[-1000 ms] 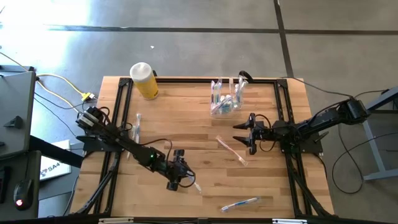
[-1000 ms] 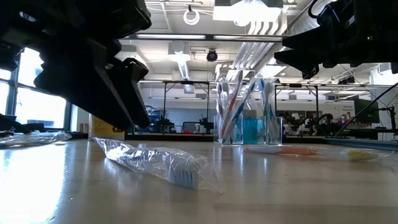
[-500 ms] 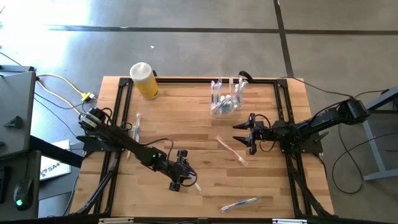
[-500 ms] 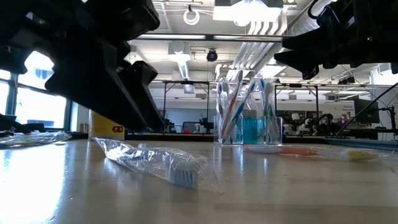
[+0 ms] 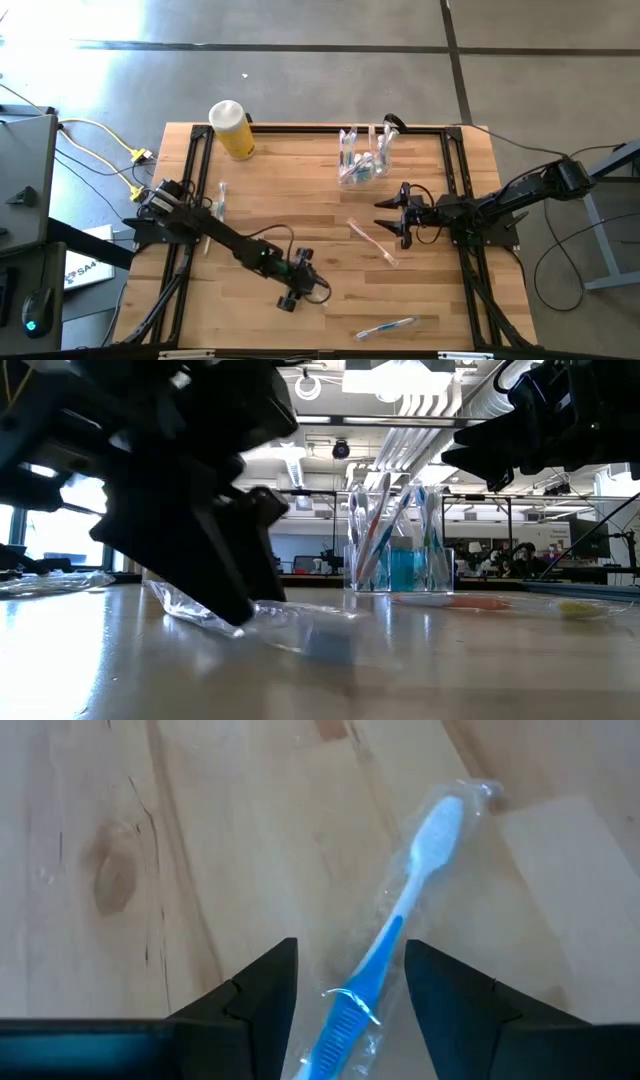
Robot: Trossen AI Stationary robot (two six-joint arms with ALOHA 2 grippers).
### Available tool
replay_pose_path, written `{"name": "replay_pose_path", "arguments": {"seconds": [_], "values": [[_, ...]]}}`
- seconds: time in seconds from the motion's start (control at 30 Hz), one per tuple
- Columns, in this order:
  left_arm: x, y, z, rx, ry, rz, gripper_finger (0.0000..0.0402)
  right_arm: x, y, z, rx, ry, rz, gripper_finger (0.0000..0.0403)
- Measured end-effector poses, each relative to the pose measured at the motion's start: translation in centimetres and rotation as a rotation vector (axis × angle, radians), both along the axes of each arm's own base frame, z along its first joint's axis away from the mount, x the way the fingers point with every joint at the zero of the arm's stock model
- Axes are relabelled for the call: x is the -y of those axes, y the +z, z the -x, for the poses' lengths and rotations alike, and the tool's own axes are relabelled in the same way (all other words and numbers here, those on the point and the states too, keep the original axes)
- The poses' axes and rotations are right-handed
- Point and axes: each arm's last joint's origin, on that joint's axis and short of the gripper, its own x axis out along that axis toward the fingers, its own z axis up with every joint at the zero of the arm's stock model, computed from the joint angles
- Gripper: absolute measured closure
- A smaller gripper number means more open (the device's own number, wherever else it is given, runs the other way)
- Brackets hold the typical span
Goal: Pick & Place toothbrushing station
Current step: Put the blue toothbrush into the transparent organizer
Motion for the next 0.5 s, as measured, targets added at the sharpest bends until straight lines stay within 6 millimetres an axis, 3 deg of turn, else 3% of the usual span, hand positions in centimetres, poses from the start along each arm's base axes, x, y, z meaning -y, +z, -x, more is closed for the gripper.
{"name": "replay_pose_path", "arguments": {"seconds": [0.27,0.37,0.5], "values": [[-1.6,-1.6,-1.1,-0.068,-0.008,0.076,0.0239,0.0,-0.1,0.0,-0.010,0.000,0.001,0.0183],[-1.8,-1.7,-1.1,-0.074,-0.002,0.074,0.0282,0.0,-0.2,0.0,-0.016,0.000,0.002,0.0183],[-1.8,-1.8,-1.1,-0.078,-0.004,0.068,0.0372,0.0,-0.2,0.0,-0.017,0.000,0.002,0.0183]]}}
